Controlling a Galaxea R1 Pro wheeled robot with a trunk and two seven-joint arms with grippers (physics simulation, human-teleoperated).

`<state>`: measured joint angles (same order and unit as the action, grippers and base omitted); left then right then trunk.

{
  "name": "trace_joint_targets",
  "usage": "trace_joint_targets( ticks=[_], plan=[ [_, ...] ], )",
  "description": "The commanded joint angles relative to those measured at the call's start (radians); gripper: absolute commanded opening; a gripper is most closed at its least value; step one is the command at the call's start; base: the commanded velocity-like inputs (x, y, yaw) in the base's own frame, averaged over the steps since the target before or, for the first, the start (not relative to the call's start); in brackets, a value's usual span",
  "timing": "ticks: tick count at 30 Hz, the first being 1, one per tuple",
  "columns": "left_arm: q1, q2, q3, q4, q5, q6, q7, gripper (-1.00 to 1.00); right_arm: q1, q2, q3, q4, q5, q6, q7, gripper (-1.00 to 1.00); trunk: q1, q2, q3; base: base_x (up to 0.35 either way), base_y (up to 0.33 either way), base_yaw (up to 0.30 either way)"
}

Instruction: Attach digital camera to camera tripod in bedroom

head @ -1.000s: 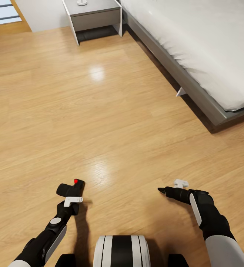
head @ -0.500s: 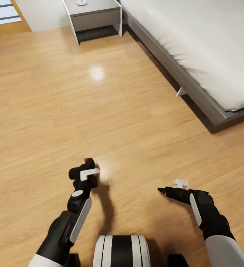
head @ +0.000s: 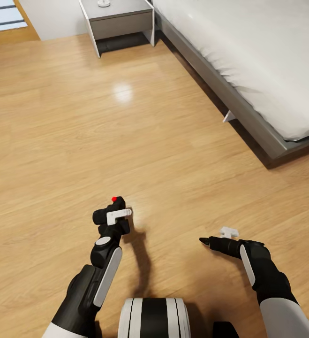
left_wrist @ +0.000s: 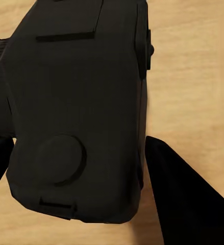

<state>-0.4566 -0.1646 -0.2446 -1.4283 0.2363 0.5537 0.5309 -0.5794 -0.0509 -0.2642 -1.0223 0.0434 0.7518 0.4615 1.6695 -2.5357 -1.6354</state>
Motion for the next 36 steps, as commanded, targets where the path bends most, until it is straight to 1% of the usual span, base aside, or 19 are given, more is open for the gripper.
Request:
trace_joint_targets(
  ticks=[1,4,7,8,9,10,12,19,23,24,27,29,30,31,32,33,34,35,36],
  plan=[
    [-0.001,0.000,-0.003,-0.001,0.008,0.003,0.007,-1.00,0.000,0.000,-0.002,-0.001,0.005,0.004,0.006,1.00,0.000,0.000,-0.001,0.000,0.000,0.000],
    [0.000,-0.001,-0.015,0.000,0.009,0.001,0.010,-1.00,0.000,0.000,-0.002,-0.001,0.005,0.004,0.007,1.00,0.000,0.000,-0.001,0.000,0.000,0.000],
    [0.000,-0.002,-0.041,0.001,0.010,0.001,0.012,-1.00,0.000,0.000,-0.003,-0.001,0.006,0.004,0.007,1.00,0.000,0.000,-0.001,0.000,0.000,0.000],
    [0.001,-0.003,-0.057,0.002,0.012,0.001,0.013,-1.00,0.000,0.000,-0.003,-0.001,0.006,0.004,0.006,1.00,0.000,0.000,-0.001,0.000,0.000,0.000],
    [0.001,-0.004,-0.064,0.002,0.014,0.000,0.014,-1.00,0.000,0.000,-0.003,-0.001,0.006,0.004,0.006,1.00,0.000,0.000,-0.001,0.000,0.000,0.000],
    [0.001,-0.006,-0.083,0.002,0.019,0.000,0.014,-1.00,0.000,0.000,-0.002,-0.001,0.006,0.004,0.006,1.00,0.000,0.000,-0.001,0.000,0.000,0.000],
    [0.001,-0.007,-0.095,0.000,0.024,0.001,0.015,-1.00,0.000,0.000,-0.002,-0.001,0.006,0.003,0.005,1.00,0.000,0.000,-0.001,0.000,0.000,0.000],
    [0.001,-0.007,-0.108,0.000,0.033,0.000,0.015,-1.00,0.000,0.000,-0.002,-0.001,0.007,0.003,0.006,1.00,0.000,0.000,-0.001,0.000,0.000,0.000],
    [0.001,-0.006,-0.109,0.000,0.047,0.004,0.016,-1.00,0.000,0.000,-0.003,-0.001,0.007,0.004,0.006,1.00,-0.002,0.001,0.015,0.000,0.000,0.000],
    [0.001,-0.003,-0.109,-0.001,0.061,0.007,0.018,-1.00,0.000,0.000,-0.003,-0.002,0.005,0.004,0.007,1.00,-0.002,0.001,0.019,0.000,0.000,0.000],
    [0.001,-0.001,-0.106,0.000,0.070,0.008,0.019,-1.00,0.000,0.000,-0.003,-0.005,0.002,0.005,0.008,1.00,-0.004,0.002,0.030,0.000,0.000,0.000],
    [0.001,0.003,-0.104,0.001,0.089,0.008,0.018,-1.00,0.000,-0.001,-0.001,-0.011,-0.004,0.007,0.010,1.00,-0.005,0.002,0.038,0.000,0.000,0.000],
    [0.001,0.007,-0.104,0.002,0.116,0.007,0.016,-1.00,0.000,-0.001,0.001,-0.016,-0.007,0.008,0.018,1.00,-0.005,0.002,0.042,0.000,0.000,0.000],
    [0.001,0.010,-0.103,0.003,0.133,0.006,0.015,-1.00,0.000,0.000,0.002,-0.018,-0.009,0.008,0.025,1.00,-0.006,0.003,0.046,0.000,0.000,0.000],
    [0.001,0.019,-0.103,0.003,0.178,0.003,0.012,-1.00,0.000,0.000,0.004,-0.025,-0.011,0.009,0.046,1.00,-0.006,0.003,0.050,0.000,0.000,0.000],
    [0.001,0.025,-0.103,0.004,0.205,0.001,0.011,-1.00,0.000,0.000,0.003,-0.031,-0.011,0.010,0.060,1.00,-0.006,0.003,0.054,0.000,0.000,0.000],
    [0.001,0.039,-0.103,0.004,0.263,-0.003,0.009,-1.00,0.000,0.000,0.003,-0.046,-0.012,0.012,0.099,1.00,-0.007,0.003,0.057,0.000,0.000,0.000],
    [0.001,0.047,-0.102,0.004,0.294,-0.004,0.008,-1.00,0.000,0.000,0.003,-0.057,-0.013,0.013,0.123,1.00,-0.007,0.003,0.061,0.000,0.000,0.000],
    [0.001,0.065,-0.103,0.004,0.358,-0.007,0.007,-1.00,0.000,0.000,0.003,-0.083,-0.011,0.014,0.176,1.00,-0.008,0.004,0.065,0.000,0.000,0.000]
  ],
)
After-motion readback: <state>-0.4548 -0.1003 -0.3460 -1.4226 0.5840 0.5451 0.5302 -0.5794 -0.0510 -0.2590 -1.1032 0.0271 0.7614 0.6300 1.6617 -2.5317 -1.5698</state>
